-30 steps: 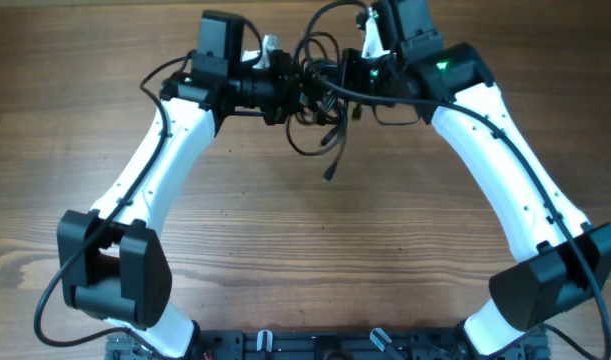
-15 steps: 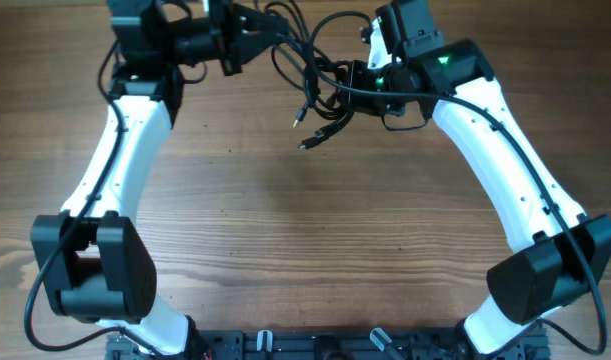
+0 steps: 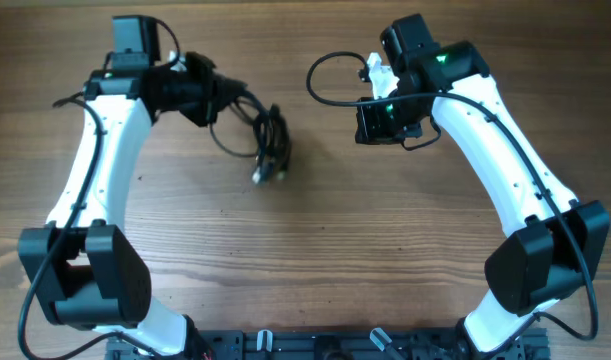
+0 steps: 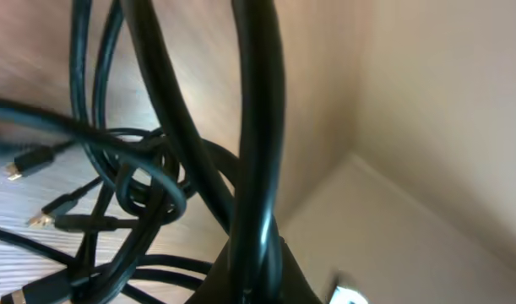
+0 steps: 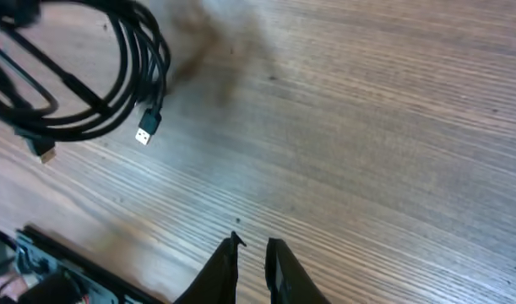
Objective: Untangle cables
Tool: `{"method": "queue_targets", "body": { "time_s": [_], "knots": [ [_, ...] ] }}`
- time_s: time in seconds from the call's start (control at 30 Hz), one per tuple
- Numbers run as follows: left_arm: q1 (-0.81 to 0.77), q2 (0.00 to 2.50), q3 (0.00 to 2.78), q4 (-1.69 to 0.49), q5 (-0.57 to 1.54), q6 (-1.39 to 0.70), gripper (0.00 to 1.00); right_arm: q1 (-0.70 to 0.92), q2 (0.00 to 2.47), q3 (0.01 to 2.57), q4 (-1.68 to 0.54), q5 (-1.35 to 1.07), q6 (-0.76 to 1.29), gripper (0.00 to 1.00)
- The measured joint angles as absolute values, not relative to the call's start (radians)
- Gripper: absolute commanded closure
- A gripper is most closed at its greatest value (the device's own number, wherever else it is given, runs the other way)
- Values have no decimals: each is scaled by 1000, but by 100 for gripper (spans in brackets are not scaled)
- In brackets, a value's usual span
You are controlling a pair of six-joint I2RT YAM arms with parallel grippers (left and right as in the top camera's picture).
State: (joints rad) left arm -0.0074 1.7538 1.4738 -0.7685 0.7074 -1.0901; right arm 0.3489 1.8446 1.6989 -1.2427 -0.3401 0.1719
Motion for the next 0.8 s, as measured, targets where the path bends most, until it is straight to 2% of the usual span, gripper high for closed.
{"method": "queue_targets", "body": {
  "time_s": [0.07,0.13,0.17,0.2,0.27,0.33,0.5,0.7,0.77,0.8],
  "knots": [
    [-52,1754,1474,-785,643,-1066,96,349,1845,1699,-1243,-345,157,74],
    [-104,1754,1474,-785,614,-1051,96,349,1845,1697,-1187,-405,136,47],
    [-118,1754,1474,-785,614,-1052,96,349,1845,1694,-1153,-453,121,39],
    [-133,1754,1474,-785,617,-1056,96,349,1845,1695,-1046,-567,84,34],
    [-145,1754,1474,-785,643,-1087,96,353,1845,1694,-998,-640,74,31],
    [-145,1754,1474,-782,677,-1148,96,374,1845,1694,-939,-680,74,31],
    [-145,1753,1474,-781,789,-1370,96,437,1845,1694,-916,-576,112,32],
    [-143,1753,1474,-778,883,-1503,94,450,1845,1694,-859,-506,129,46],
    [-143,1753,1474,-778,906,-1531,96,466,1845,1694,-846,-493,131,57],
    [-143,1753,1474,-778,916,-1553,96,471,1845,1694,-845,-493,137,67]
  ]
}}
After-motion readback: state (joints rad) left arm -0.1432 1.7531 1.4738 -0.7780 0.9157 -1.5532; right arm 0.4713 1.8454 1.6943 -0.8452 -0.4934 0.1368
